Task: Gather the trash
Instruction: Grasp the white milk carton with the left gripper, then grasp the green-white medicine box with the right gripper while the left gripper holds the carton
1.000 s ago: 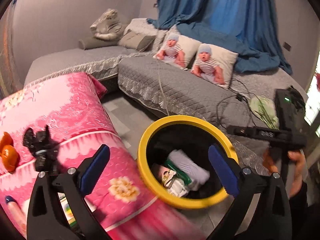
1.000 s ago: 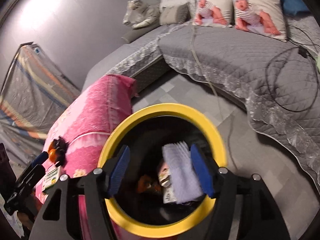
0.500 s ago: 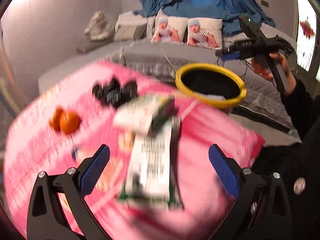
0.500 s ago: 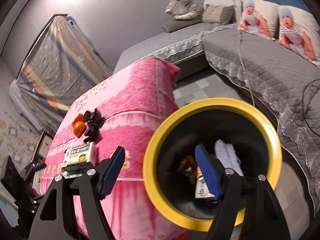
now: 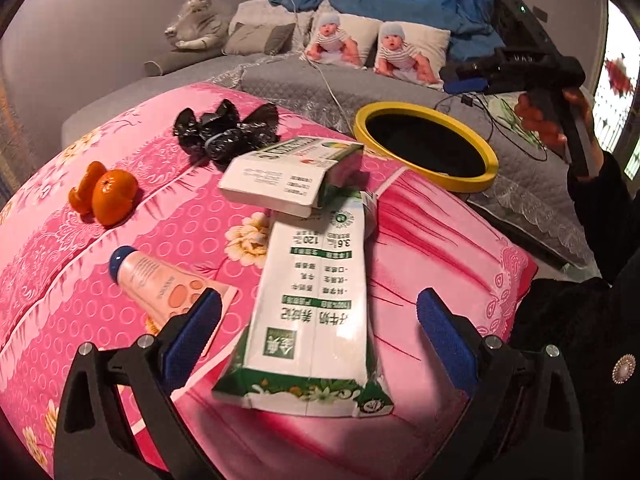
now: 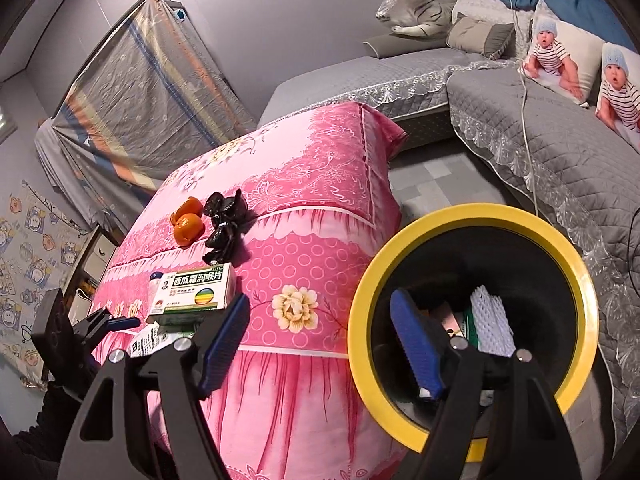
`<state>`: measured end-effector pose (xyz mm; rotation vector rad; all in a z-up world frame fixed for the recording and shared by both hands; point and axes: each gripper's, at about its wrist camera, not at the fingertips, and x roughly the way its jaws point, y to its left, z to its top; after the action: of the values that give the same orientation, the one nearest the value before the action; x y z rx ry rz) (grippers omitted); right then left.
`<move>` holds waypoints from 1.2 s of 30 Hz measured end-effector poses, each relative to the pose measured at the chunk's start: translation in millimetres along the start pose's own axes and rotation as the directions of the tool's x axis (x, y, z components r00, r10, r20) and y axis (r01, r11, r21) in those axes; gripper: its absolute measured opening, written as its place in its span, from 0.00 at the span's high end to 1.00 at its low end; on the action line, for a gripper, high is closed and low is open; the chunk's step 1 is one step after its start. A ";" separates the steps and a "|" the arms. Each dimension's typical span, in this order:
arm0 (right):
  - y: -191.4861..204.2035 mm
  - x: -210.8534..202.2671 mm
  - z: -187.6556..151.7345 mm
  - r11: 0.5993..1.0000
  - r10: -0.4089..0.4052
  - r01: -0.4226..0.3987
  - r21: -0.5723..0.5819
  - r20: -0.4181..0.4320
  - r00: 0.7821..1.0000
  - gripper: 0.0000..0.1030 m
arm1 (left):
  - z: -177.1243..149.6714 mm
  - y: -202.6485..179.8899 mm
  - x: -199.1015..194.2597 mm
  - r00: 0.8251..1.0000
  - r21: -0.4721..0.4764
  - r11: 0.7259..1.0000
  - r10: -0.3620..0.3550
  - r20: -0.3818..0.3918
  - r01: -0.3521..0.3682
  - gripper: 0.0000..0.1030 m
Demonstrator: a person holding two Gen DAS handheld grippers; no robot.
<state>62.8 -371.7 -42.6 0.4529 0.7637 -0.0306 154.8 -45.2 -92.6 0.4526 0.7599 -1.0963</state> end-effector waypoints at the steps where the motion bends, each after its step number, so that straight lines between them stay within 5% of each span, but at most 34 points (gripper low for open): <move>1: -1.0 0.2 -0.3 1.000 0.001 -0.001 0.002 -0.001 1.000 0.32 | 0.4 -1.3 2.2 1.000 0.007 1.000 0.004 -0.003 -0.004 0.13; 6: -5.2 1.5 -1.0 1.000 0.008 -0.008 0.001 -0.005 1.000 0.32 | 1.8 -2.2 16.7 0.999 0.026 0.999 0.019 -0.044 -0.018 0.23; 8: -2.2 1.7 -1.7 1.000 0.018 -0.018 -0.015 -0.006 1.000 0.32 | 0.4 -1.5 23.5 0.997 0.031 0.999 0.033 -0.068 -0.031 0.39; 17: 51.4 3.4 -4.4 0.963 0.101 -0.113 -0.244 -0.060 0.993 0.31 | -10.7 1.6 -13.2 0.999 -0.017 0.999 0.041 0.025 -0.041 0.42; 22: 93.1 16.4 -16.6 0.893 0.071 -0.105 -0.438 -0.094 0.993 0.30 | -37.8 6.4 -56.9 0.992 -0.131 0.990 0.060 0.107 -0.046 0.44; 25: 117.0 25.5 -19.8 0.815 0.055 -0.111 -0.569 -0.114 0.992 0.30 | -55.3 8.3 -80.2 0.984 -0.189 0.980 0.088 0.153 -0.059 0.45; 28: 147.9 37.4 -19.9 0.674 0.040 -0.139 -0.725 -0.152 0.988 0.30 | -69.6 10.7 -97.0 0.975 -0.239 0.969 0.105 0.197 -0.056 0.48; 31: 183.5 59.0 -19.8 0.484 -0.009 -0.196 -0.853 -0.229 0.973 0.30 | -75.6 12.5 -101.1 0.969 -0.267 0.962 0.113 0.220 -0.051 0.50; 36: 215.1 100.9 -25.1 0.291 -0.147 -0.283 -0.914 -0.335 0.931 0.30 | -78.4 14.8 -83.9 0.981 -0.277 0.960 0.096 0.169 -0.046 0.50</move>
<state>160.1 -153.5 -43.6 -0.7497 0.9802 0.6215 122.3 65.6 -83.4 0.1429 0.7143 -0.9344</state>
